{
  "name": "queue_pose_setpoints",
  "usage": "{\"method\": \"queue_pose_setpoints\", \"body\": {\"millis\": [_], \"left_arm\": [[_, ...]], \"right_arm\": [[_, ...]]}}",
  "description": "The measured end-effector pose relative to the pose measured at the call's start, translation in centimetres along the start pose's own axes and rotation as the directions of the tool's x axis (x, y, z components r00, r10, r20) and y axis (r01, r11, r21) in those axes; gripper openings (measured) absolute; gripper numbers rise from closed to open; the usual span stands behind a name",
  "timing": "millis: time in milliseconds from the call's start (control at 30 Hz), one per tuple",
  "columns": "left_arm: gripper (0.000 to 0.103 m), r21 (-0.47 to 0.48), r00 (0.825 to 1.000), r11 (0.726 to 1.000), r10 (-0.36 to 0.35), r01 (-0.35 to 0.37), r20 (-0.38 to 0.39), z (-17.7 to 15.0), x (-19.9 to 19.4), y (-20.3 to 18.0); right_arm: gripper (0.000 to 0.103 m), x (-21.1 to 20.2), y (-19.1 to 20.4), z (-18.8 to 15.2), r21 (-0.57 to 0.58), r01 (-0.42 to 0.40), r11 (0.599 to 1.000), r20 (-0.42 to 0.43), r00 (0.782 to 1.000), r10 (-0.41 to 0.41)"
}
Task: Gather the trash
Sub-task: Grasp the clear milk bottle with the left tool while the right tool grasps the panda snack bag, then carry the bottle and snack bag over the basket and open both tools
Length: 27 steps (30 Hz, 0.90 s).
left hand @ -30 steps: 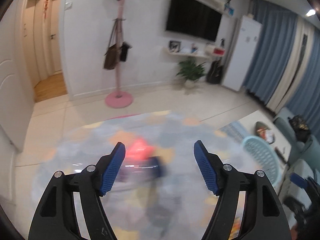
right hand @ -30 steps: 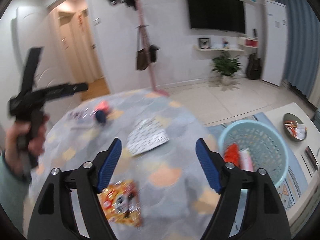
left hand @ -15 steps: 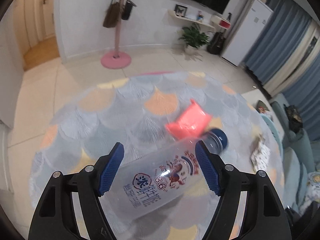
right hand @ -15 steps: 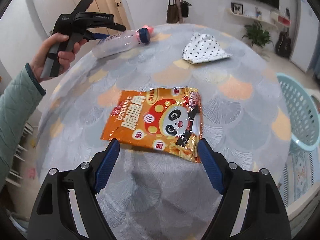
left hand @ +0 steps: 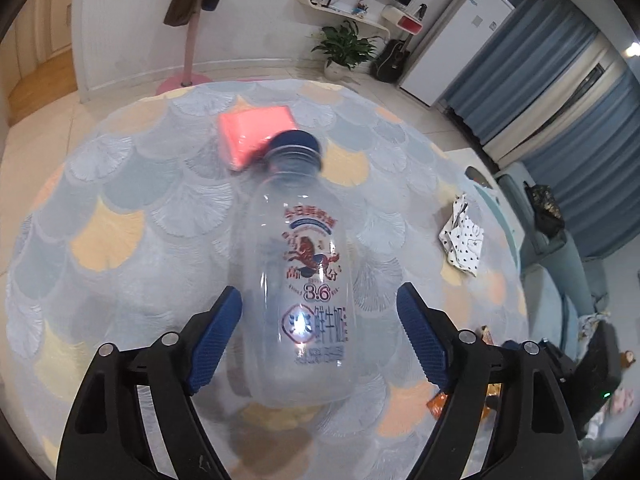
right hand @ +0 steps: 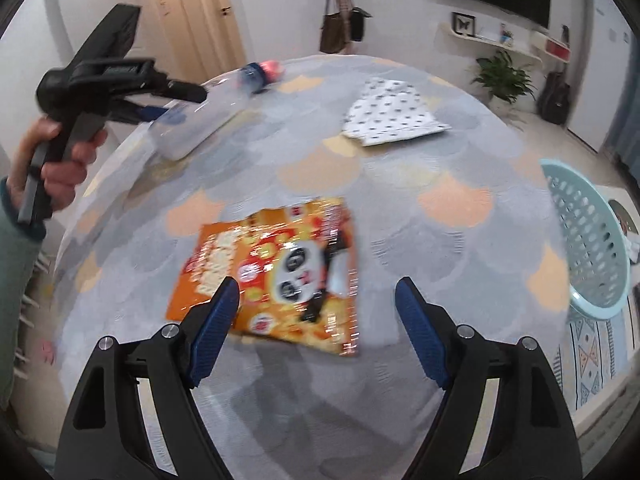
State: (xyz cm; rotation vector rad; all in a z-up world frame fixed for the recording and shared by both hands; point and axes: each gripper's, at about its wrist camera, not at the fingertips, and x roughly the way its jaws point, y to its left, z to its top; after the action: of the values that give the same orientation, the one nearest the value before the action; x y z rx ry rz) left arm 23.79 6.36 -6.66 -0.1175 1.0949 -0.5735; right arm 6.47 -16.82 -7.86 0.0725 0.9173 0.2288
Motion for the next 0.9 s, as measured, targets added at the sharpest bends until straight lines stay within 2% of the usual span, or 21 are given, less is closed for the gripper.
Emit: {"method": "queue_pose_setpoints", "body": {"millis": [100, 167, 233, 267, 400, 533, 667, 800, 900], "left_arm": [[0.078, -0.001, 0.995, 0.995, 0.104, -0.104, 0.008, 0.2, 1.2, -1.1], [0.068, 0.005, 0.987, 0.987, 0.162, -0.163, 0.018, 0.1, 1.6, -1.5], [0.058, 0.012, 0.977, 0.978, 0.209, -0.209, 0.033, -0.1, 1.8, -2.0], [0.057, 0.009, 0.976, 0.977, 0.213, -0.213, 0.042, -0.2, 1.7, -2.2], [0.056, -0.025, 0.976, 0.983, 0.186, -0.184, 0.110, -1.8, -0.1, -2.8], [0.056, -0.062, 0.975, 0.989, 0.141, -0.132, 0.173, -4.4, -2.7, -3.0], [0.056, -0.110, 0.973, 0.989, 0.119, -0.098, 0.199, -6.6, -3.8, -3.7], [0.056, -0.144, 0.972, 0.988, 0.094, -0.063, 0.217, -8.3, -4.5, -3.0], [0.056, -0.158, 0.971, 0.987, 0.080, -0.045, 0.224, -9.0, -4.7, -3.1]], "right_arm": [[0.076, -1.5, -0.4, -0.3, 0.001, -0.033, 0.999, 0.027, 0.999, 0.033], [0.076, -2.4, 0.1, -0.4, -0.034, -0.082, 0.996, 0.041, 0.996, 0.083], [0.076, -3.0, 0.8, -0.9, -0.071, -0.089, 0.993, 0.051, 0.994, 0.093], [0.077, -3.1, 1.2, -1.1, -0.089, -0.092, 0.992, 0.052, 0.994, 0.097], [0.078, -2.1, 3.0, -1.8, -0.129, -0.083, 0.988, 0.021, 0.996, 0.086], [0.078, -0.1, 4.3, -1.6, -0.110, -0.083, 0.990, -0.016, 0.997, 0.082], [0.082, 0.8, 5.6, -1.2, -0.141, -0.077, 0.987, -0.026, 0.997, 0.074], [0.083, 1.8, 7.1, -1.4, -0.200, 0.026, 0.979, -0.027, 0.999, -0.033], [0.081, 2.0, 7.3, -1.3, -0.194, 0.054, 0.980, -0.021, 0.998, -0.059]]}}
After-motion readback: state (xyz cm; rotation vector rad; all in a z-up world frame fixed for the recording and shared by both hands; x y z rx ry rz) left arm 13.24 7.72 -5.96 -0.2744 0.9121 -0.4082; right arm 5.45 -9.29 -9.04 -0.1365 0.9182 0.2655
